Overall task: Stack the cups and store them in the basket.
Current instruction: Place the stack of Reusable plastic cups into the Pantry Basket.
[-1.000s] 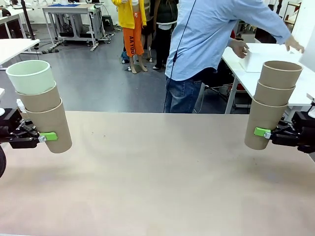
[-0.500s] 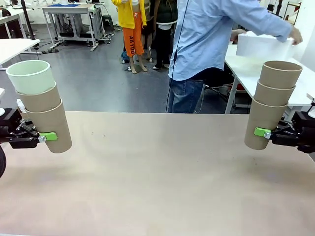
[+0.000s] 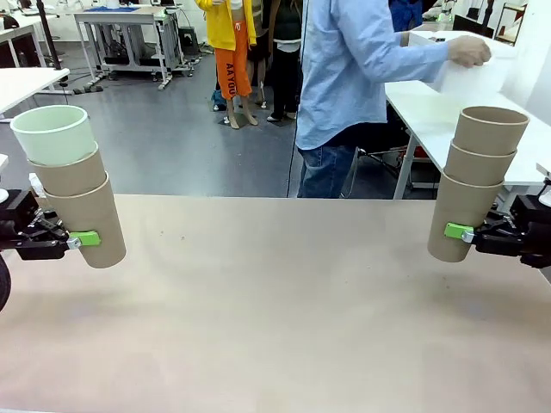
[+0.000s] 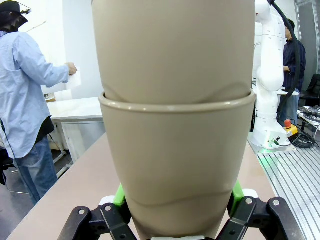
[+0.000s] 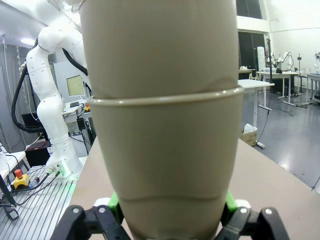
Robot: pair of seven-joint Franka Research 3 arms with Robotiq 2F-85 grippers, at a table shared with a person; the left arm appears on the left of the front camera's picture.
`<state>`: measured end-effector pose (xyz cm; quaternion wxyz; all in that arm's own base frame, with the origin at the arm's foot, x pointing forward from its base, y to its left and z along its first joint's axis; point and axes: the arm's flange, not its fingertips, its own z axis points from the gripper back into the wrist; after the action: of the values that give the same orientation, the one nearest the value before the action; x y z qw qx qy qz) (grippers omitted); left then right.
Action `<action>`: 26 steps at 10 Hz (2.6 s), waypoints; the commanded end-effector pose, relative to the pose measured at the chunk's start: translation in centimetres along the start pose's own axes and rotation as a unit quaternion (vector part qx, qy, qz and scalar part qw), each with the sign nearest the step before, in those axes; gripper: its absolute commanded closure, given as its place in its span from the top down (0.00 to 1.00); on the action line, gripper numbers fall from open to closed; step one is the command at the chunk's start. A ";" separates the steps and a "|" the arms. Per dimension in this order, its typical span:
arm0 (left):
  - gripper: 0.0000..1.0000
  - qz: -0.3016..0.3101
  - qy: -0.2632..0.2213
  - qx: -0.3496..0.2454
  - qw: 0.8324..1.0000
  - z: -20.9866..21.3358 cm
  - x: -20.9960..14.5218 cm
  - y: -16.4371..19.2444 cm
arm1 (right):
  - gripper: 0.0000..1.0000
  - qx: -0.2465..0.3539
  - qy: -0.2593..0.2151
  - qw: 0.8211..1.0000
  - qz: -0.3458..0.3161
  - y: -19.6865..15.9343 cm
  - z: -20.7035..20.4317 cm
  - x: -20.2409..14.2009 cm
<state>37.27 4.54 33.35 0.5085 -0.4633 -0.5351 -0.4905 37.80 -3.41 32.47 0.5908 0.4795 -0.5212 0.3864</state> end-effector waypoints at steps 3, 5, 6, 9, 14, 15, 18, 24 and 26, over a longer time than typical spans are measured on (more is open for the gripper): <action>0.85 0.000 -0.005 0.002 1.000 -0.3 0.5 0.0 | 0.84 -0.003 -0.004 1.000 0.003 -0.1 -0.4 0.5; 0.85 0.000 -0.005 0.002 1.000 -0.3 0.5 0.0 | 0.84 -0.003 -0.004 1.000 0.003 -0.1 -0.4 0.5; 0.85 0.000 -0.005 0.002 1.000 -0.3 0.5 0.0 | 0.84 -0.003 -0.004 1.000 0.003 -0.1 -0.4 0.5; 0.85 0.000 -0.005 0.002 1.000 -0.3 0.5 0.0 | 0.84 -0.003 -0.004 1.000 0.003 -0.1 -0.4 0.5; 0.85 0.000 -0.005 0.002 1.000 -0.3 0.5 0.0 | 0.84 -0.003 -0.004 1.000 0.003 -0.1 -0.4 0.5; 0.85 0.000 -0.005 0.002 1.000 -0.3 0.5 0.0 | 0.84 -0.003 -0.004 1.000 0.003 -0.1 -0.4 0.5; 0.85 0.000 -0.005 0.002 1.000 -0.3 0.5 0.0 | 0.84 -0.003 -0.004 1.000 0.003 -0.1 -0.4 0.5; 0.85 0.000 -0.005 0.002 1.000 -0.3 0.5 0.0 | 0.84 -0.003 -0.004 1.000 0.003 -0.1 -0.4 0.5; 0.85 0.000 -0.005 0.002 1.000 -0.3 0.5 0.0 | 0.84 -0.003 -0.004 1.000 0.003 -0.1 -0.4 0.5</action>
<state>37.27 4.54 33.35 0.5085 -0.4633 -0.5351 -0.4905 37.80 -3.41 32.47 0.5908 0.4795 -0.5212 0.3864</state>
